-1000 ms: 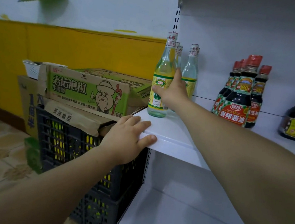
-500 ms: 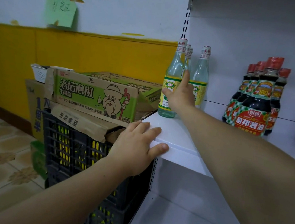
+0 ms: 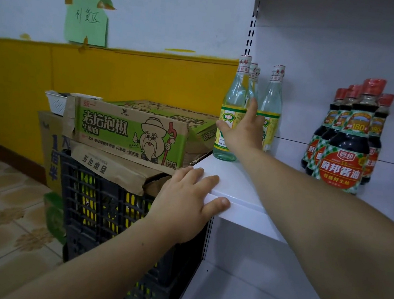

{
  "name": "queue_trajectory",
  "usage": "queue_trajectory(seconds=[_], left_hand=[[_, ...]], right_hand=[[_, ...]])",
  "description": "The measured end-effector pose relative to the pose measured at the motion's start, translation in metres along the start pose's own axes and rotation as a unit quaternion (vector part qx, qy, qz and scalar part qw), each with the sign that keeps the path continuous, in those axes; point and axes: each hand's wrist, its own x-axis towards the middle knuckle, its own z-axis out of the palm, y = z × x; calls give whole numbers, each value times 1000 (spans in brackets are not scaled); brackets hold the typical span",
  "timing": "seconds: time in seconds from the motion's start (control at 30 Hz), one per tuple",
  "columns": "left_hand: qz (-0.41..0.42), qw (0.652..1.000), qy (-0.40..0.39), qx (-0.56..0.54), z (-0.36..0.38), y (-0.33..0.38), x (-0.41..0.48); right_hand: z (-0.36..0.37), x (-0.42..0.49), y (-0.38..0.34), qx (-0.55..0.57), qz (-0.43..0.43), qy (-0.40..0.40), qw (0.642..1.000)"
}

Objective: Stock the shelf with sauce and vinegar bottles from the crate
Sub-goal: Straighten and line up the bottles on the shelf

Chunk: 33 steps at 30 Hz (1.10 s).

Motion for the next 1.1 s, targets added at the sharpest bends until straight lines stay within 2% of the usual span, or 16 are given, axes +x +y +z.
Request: queue_trajectory(seconds=[0.1, 0.4, 0.6, 0.7, 0.8, 0.87, 0.97, 1.1], left_hand=[[4, 1000, 1, 4, 0, 0, 1], [-1, 1000, -6, -7, 1, -2, 2], [-15, 999, -32, -11, -4, -1, 4], [-22, 996, -89, 8, -14, 3, 7], [-66, 983, -168, 33, -29, 13, 12], [-100, 980, -170, 25, -37, 25, 5], [-102, 987, -128, 9, -45, 37, -27], [-123, 974, -191, 16, -58, 33, -92]], right_hand=[[-2, 0, -1, -61, -46, -1, 997], [-10, -7, -8, -35, -13, -57, 998], [-60, -27, -5, -80, -37, -95, 992], [-97, -53, -2, -115, -40, -130, 984], [-127, -84, 2, -150, -43, -165, 974], [-145, -106, 4, -165, -50, -181, 968], [-166, -137, 3, -175, -64, -194, 963], [-171, -187, -9, -148, -93, -217, 960]])
